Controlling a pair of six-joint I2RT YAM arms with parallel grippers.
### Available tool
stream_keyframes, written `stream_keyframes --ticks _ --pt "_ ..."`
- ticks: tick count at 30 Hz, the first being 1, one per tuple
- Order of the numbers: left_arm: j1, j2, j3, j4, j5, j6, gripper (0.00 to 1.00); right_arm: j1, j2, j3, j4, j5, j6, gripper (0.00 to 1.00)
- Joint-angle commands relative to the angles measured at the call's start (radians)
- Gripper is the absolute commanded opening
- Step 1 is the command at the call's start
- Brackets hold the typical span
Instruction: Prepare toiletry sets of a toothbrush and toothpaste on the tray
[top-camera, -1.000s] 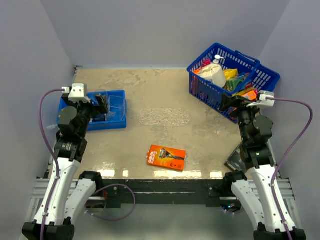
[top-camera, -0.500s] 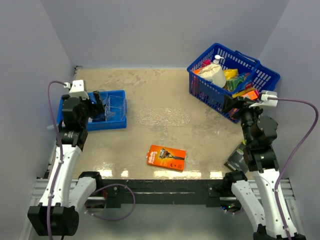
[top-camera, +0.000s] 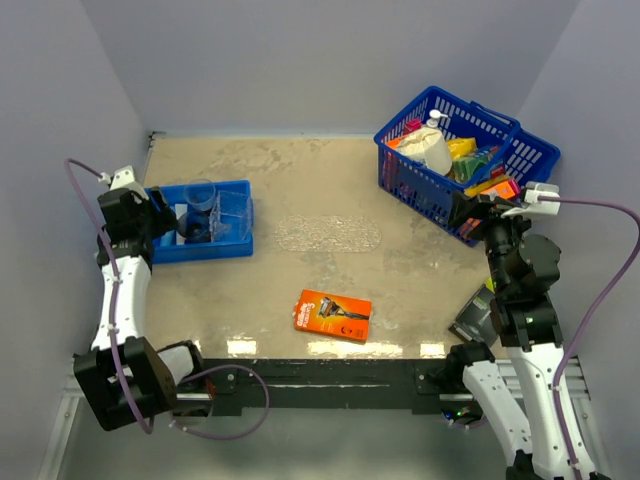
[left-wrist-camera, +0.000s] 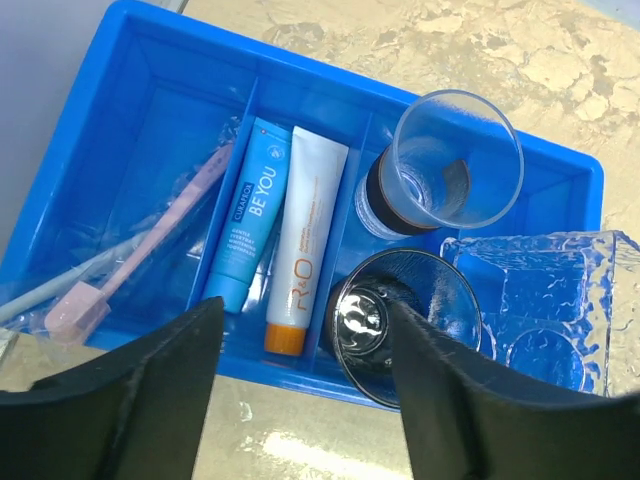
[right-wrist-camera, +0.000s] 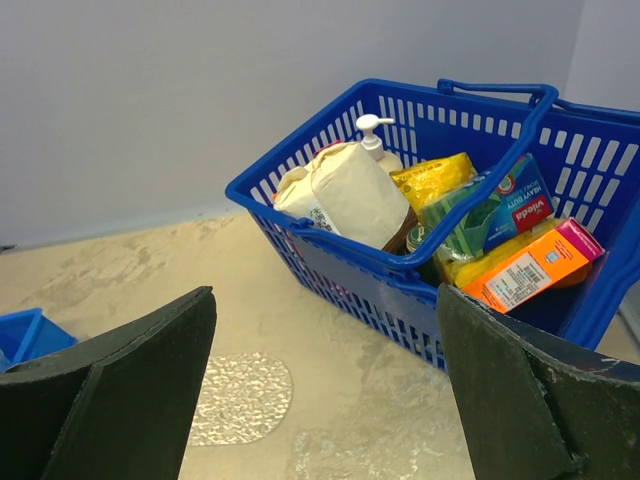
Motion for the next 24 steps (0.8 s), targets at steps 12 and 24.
stream_keyframes --ticks 12,24 --pt "-0.047 0.136 0.059 -0.037 -0.032 0.052 0.48 -0.005 -0.015 0.034 0.013 0.012 -0.015 0.93" --pt "-0.104 0.182 0.077 -0.061 -0.084 0.072 0.38 -0.006 -0.010 0.029 0.015 0.013 -0.015 0.93"
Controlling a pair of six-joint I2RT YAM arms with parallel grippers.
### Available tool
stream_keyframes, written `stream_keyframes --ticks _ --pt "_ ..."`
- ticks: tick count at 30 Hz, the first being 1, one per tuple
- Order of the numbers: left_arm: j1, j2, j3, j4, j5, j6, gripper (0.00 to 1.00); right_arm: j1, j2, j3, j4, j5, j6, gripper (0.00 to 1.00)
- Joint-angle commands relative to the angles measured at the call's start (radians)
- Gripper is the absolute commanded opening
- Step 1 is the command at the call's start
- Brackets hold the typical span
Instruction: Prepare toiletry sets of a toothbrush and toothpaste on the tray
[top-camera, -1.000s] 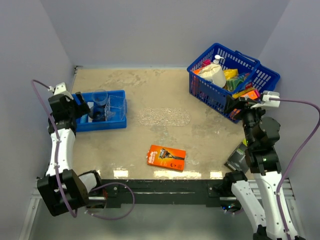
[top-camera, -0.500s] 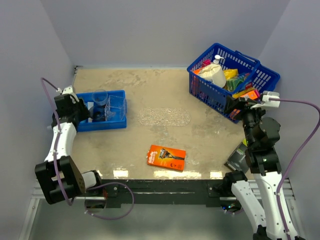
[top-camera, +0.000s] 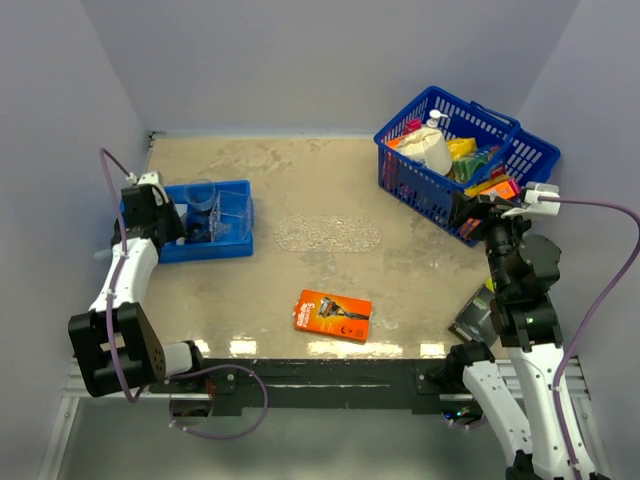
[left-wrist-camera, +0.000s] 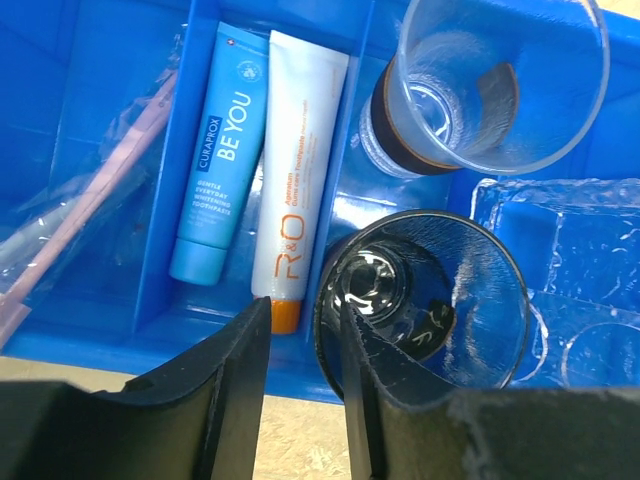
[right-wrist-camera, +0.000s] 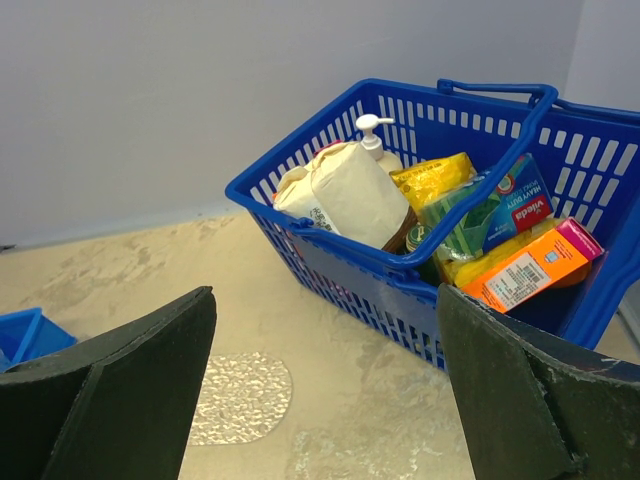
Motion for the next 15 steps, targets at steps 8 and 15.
stream_keyframes --ticks 8,15 --pt "-0.028 0.020 0.052 -0.002 -0.063 0.026 0.31 -0.005 -0.008 0.026 0.015 0.016 -0.009 0.94" --pt "-0.029 0.031 0.055 -0.006 -0.052 0.026 0.25 -0.005 -0.010 0.029 0.009 0.019 -0.009 0.94"
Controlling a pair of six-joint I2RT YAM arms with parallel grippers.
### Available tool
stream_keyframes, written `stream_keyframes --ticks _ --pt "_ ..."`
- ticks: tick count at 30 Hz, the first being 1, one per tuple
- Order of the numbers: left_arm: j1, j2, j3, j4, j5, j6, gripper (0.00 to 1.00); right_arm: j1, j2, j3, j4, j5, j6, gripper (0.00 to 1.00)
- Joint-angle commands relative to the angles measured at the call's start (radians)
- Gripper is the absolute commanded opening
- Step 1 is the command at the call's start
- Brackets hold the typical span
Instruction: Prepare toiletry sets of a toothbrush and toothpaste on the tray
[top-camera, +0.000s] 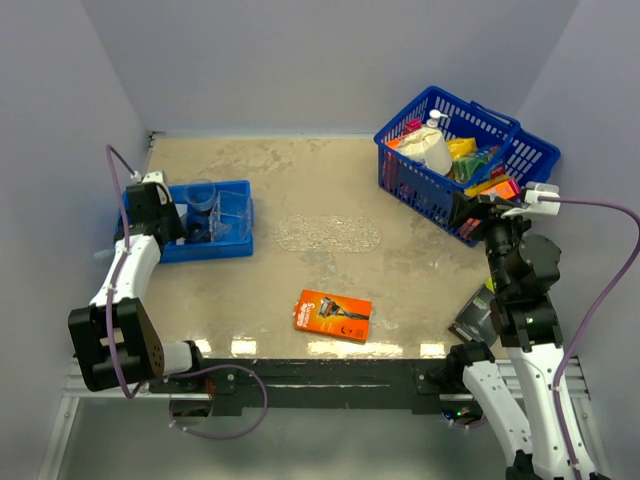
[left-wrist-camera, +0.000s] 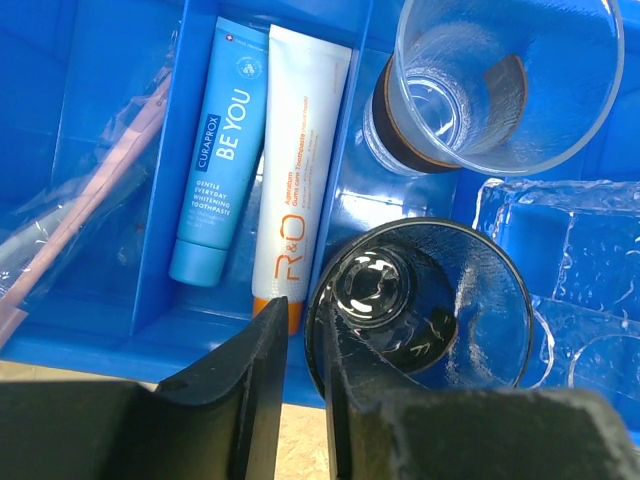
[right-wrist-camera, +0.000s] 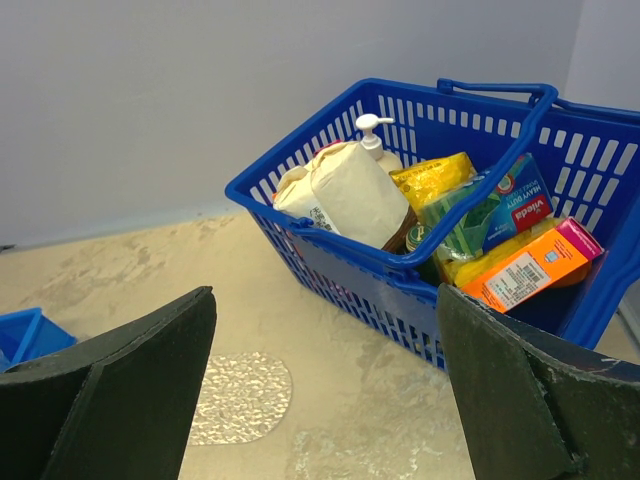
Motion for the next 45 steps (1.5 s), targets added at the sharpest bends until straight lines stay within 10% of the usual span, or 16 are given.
stream_keyframes --ticks 1,13,45 --pt "-0.002 0.007 0.040 0.006 -0.008 0.017 0.22 -0.005 -0.010 0.028 0.009 0.020 -0.009 0.94" --pt "-0.002 0.004 0.040 0.007 0.006 0.014 0.00 -0.005 -0.010 0.021 0.015 0.024 -0.007 0.94" --pt "0.012 -0.166 0.046 0.006 -0.020 -0.005 0.00 -0.005 0.009 0.028 -0.006 0.034 -0.005 0.94"
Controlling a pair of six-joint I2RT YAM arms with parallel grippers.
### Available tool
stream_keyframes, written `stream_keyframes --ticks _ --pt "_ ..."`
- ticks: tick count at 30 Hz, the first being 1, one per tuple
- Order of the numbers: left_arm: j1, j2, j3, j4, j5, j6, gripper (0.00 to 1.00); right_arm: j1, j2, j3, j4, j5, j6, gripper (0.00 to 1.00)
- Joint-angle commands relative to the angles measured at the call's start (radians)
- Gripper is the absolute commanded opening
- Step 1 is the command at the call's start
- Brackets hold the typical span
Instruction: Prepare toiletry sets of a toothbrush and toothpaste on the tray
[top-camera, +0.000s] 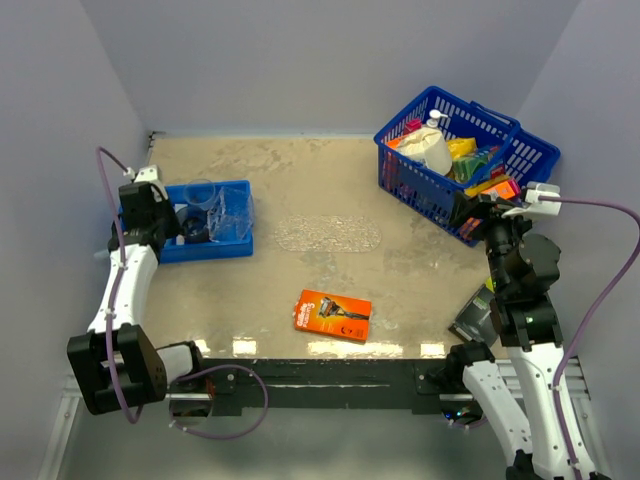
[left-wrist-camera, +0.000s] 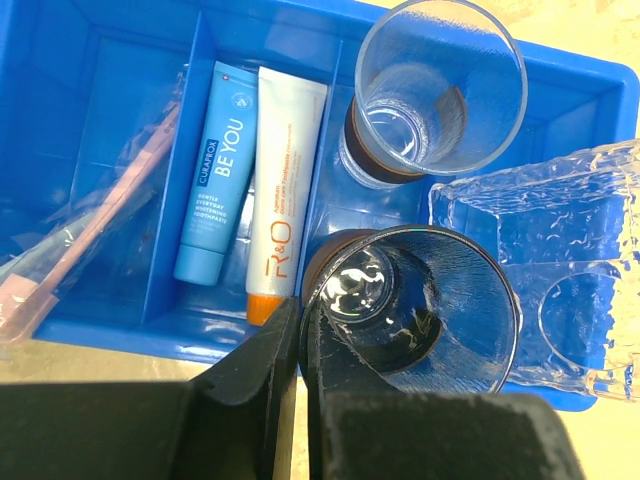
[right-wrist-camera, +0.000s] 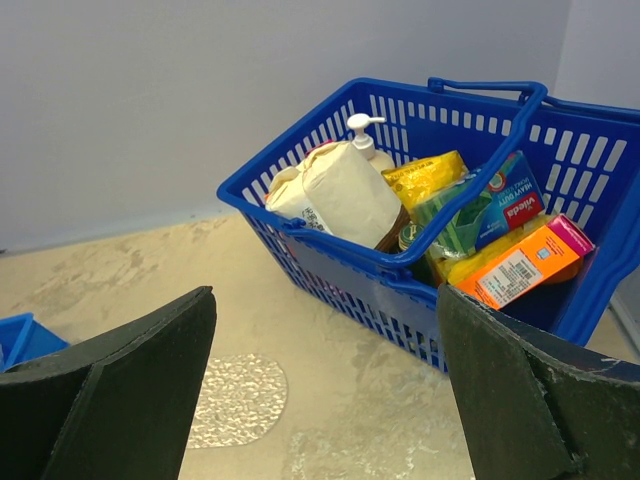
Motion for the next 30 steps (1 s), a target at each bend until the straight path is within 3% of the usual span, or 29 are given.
stream_keyframes --ticks 1,16,30 --pt "0.010 -0.068 0.042 0.029 -0.065 0.001 0.00 -0.003 0.006 0.028 -0.005 0.018 -0.007 0.94" --pt "0.010 -0.148 0.076 0.002 -0.160 0.004 0.00 -0.005 0.018 0.032 -0.006 0.016 -0.007 0.94" --pt "0.009 -0.201 0.113 -0.018 -0.110 -0.013 0.00 -0.005 0.021 0.049 -0.028 0.014 -0.005 0.94"
